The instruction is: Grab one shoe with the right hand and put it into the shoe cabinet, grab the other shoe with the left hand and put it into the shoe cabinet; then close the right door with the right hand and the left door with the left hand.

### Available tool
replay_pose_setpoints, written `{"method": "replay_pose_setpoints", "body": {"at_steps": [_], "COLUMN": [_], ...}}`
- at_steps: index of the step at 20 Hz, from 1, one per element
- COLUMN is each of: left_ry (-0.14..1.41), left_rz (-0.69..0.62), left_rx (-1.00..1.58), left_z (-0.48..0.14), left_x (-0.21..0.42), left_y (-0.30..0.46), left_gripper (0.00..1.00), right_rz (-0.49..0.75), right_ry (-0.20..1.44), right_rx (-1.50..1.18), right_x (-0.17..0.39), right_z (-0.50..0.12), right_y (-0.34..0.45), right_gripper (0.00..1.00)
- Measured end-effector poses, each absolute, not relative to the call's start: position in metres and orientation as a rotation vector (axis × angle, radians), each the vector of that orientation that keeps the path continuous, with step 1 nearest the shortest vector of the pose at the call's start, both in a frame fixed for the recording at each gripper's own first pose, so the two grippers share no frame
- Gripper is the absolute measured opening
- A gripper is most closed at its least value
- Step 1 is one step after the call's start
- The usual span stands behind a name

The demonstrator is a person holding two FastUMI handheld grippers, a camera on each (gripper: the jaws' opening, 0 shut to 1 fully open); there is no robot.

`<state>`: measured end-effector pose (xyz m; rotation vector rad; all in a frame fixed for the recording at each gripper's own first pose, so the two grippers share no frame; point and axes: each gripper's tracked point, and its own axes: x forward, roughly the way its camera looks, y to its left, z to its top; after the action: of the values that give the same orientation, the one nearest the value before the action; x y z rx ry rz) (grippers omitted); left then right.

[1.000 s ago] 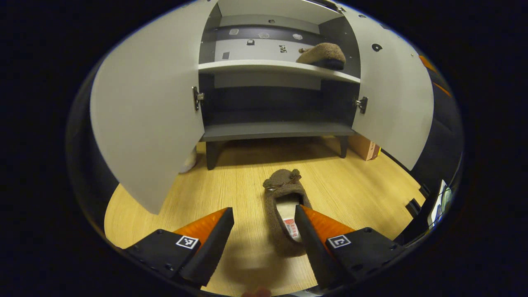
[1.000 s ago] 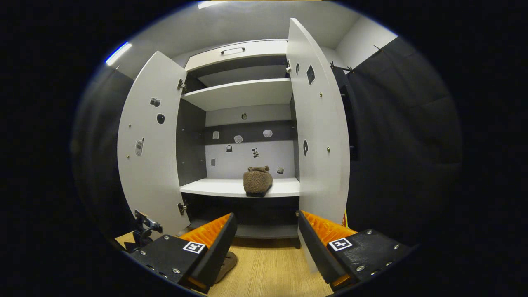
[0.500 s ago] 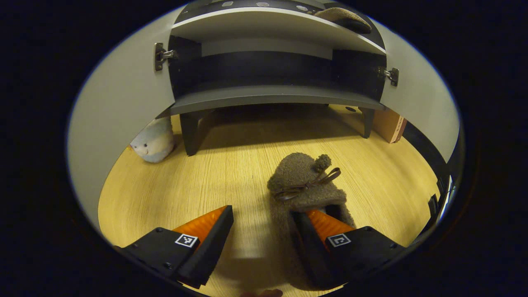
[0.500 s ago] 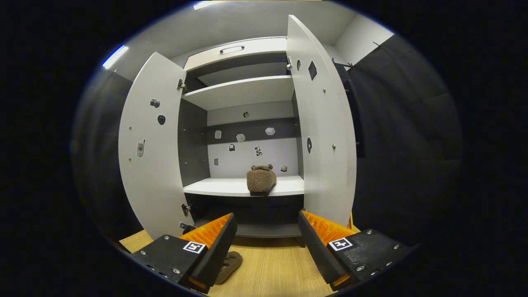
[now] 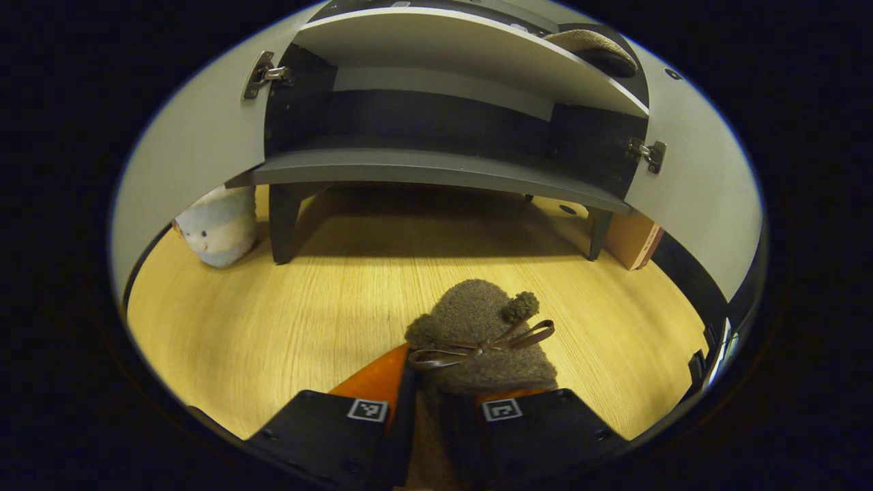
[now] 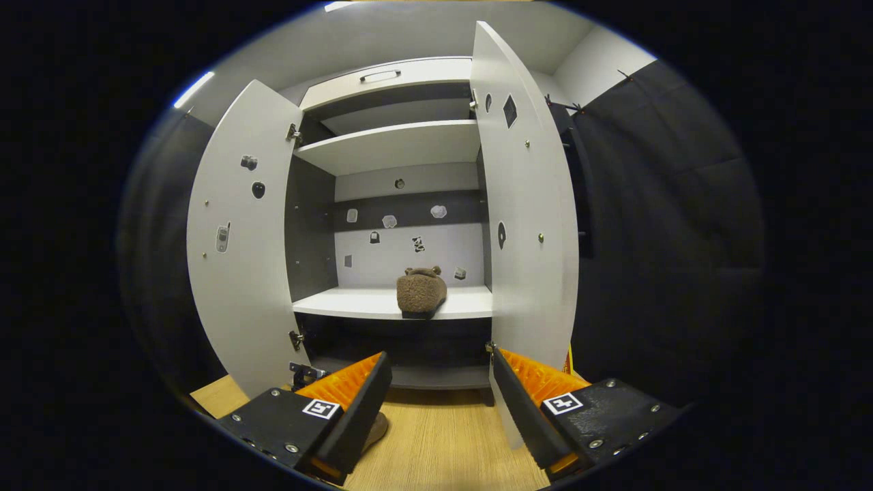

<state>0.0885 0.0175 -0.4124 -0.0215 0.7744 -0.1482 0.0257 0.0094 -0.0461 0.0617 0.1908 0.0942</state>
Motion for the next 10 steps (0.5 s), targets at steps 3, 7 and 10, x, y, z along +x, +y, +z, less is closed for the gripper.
{"method": "replay_pose_setpoints", "body": {"at_steps": [3, 7, 10], "left_ry": [0.720, 0.605, 0.516], "left_rz": [-0.114, -0.082, -0.058], "left_rx": [-0.034, -0.022, -0.041], "left_z": [-0.386, -0.310, -0.229], "left_x": [0.082, 0.065, 0.063], "left_y": [0.021, 0.029, 0.028], "left_gripper": [0.21, 0.19, 0.18], "right_rz": [0.112, 0.132, 0.129], "right_ry": [0.182, 0.178, 0.157], "right_rx": [0.063, 0.078, 0.090], "right_x": [0.026, 0.026, 0.026], "right_z": [-0.046, -0.047, -0.041], "right_y": [0.014, 0.022, 0.022], "right_gripper": [0.93, 0.93, 0.93]}}
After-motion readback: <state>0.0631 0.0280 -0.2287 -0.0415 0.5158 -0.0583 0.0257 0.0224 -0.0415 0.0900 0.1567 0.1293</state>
